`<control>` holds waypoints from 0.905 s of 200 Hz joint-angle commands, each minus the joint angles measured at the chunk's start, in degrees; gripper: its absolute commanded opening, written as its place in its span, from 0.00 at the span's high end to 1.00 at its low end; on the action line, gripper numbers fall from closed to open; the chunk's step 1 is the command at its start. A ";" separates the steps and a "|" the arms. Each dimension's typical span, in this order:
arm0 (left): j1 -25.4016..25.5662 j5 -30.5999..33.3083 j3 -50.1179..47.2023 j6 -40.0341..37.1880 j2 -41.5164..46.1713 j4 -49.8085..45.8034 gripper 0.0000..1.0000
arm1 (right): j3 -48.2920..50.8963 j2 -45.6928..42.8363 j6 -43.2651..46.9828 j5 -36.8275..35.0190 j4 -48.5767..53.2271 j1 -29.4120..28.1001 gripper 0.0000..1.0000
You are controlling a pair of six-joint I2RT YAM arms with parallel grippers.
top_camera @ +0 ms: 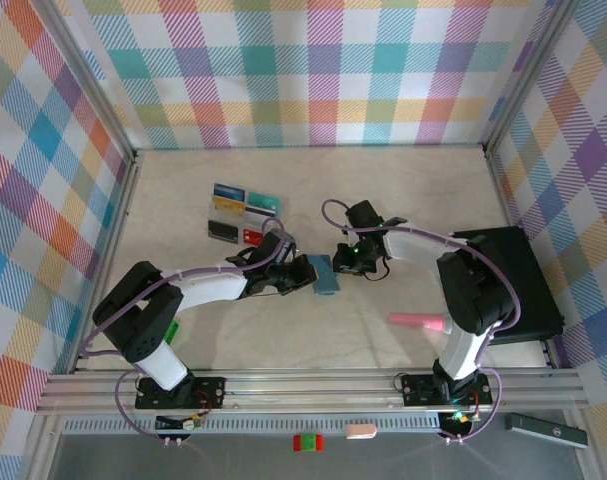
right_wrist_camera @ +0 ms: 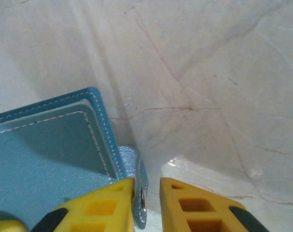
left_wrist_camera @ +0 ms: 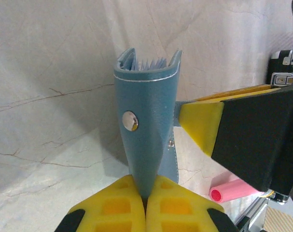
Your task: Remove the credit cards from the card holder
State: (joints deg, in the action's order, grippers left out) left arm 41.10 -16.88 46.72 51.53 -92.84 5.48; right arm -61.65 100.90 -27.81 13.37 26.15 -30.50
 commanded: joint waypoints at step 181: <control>-1.20 28.98 1.77 -3.56 16.02 -25.18 0.00 | -1.40 -11.68 8.02 -1.63 4.60 -0.17 0.97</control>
State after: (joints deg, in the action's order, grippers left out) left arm 40.88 1.21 47.53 48.73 -81.56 -11.75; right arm -61.93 90.83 -22.55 11.00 28.14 -30.50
